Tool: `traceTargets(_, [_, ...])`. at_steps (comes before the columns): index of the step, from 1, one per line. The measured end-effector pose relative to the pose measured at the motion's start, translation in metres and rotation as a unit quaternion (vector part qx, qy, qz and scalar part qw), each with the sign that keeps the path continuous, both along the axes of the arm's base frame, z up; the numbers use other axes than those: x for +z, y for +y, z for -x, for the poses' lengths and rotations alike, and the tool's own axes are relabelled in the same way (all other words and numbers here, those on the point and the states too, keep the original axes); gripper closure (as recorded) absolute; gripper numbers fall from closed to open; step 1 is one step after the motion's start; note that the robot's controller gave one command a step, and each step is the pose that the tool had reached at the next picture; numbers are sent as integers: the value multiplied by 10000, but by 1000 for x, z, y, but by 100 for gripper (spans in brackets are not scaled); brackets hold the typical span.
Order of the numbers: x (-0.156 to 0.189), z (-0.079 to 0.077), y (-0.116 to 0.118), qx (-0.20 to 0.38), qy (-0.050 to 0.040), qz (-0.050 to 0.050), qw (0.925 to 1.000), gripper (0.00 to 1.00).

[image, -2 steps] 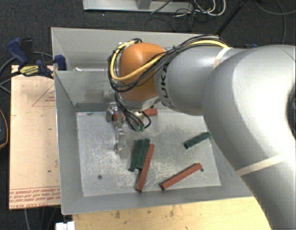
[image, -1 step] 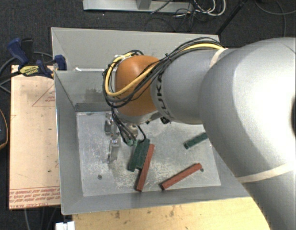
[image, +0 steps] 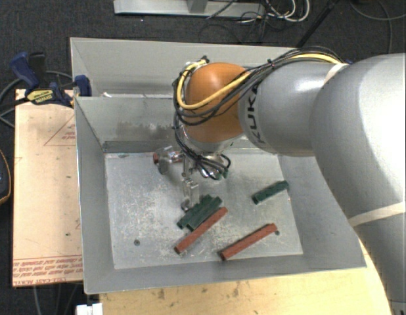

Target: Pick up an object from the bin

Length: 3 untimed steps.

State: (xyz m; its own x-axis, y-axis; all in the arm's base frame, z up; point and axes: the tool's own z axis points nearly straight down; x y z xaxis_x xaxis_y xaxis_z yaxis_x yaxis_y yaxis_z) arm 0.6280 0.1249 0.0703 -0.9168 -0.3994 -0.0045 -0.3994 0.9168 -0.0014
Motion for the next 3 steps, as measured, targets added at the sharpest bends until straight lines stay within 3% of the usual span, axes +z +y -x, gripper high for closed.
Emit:
traceTargets(1, [5,95,-76,588,9,5,9983,0])
traceTargets(2, [34,137,-153,486,-62,12,9988,0])
traceTargets(3, [16,142,-183,-408,-107,-18,9991,0])
